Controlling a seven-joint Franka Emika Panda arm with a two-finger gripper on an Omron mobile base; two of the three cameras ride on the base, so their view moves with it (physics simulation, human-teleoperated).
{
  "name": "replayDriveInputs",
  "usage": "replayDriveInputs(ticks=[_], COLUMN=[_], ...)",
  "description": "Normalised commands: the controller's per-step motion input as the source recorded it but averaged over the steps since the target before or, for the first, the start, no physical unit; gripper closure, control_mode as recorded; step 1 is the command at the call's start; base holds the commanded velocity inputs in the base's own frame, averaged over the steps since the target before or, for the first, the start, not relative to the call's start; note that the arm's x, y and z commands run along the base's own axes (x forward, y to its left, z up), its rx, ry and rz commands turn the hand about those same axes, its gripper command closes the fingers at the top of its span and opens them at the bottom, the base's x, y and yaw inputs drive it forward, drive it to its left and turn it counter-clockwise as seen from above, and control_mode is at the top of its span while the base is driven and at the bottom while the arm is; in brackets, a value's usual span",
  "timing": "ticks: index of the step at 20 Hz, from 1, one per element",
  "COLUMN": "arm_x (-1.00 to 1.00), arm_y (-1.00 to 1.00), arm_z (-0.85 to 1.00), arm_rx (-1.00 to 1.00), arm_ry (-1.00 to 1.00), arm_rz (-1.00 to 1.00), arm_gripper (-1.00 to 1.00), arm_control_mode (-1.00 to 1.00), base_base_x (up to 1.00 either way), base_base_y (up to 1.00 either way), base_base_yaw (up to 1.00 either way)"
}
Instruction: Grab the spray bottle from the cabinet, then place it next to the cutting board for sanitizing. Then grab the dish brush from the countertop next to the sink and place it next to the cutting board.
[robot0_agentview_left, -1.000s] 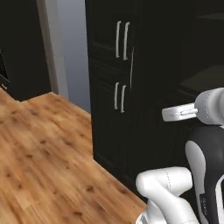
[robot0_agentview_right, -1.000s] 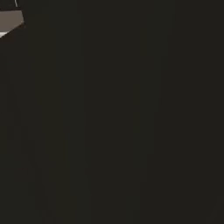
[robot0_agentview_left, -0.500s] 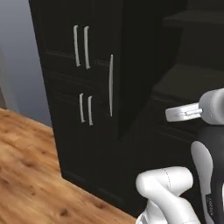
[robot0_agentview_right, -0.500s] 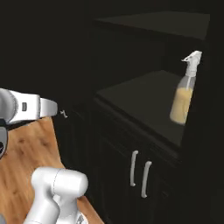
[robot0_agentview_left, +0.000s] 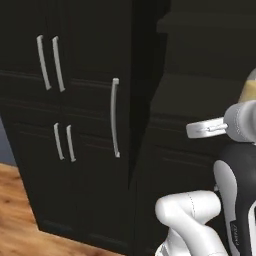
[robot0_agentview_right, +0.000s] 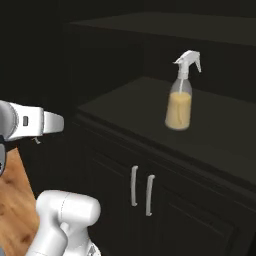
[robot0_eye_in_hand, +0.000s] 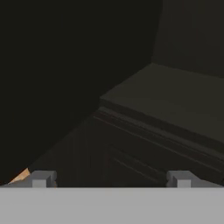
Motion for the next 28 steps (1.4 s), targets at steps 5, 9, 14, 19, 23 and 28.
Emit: replayDriveInputs(ticks=[5,9,14,19,23,28], arm_x=[0.00,0.00,0.00,0.00,0.00,0.00], arm_y=[0.00,0.00,0.00,0.00,0.00,0.00], arm_z=[0.00,0.00,0.00,0.00,0.00,0.00], arm_rx=[0.00,0.00,0.00,0.00,0.00,0.00], arm_ry=[0.00,0.00,0.00,0.00,0.00,0.00], arm_rz=[0.00,0.00,0.00,0.00,0.00,0.00], arm_gripper=[-1.00,-1.00,-1.00,-1.00,-1.00,-1.00], arm_control_mode=[1.00,1.00,1.00,1.00,1.00,1.00], base_base_x=[0.34,0.29,0.21,0.19,0.07,-0.01], base_base_y=[-0.12,-0.22,0.00,-0.02,-0.25,-0.57], base_base_yaw=[-0.38,-0.38,-0.43,-0.44,-0.30,-0.13])
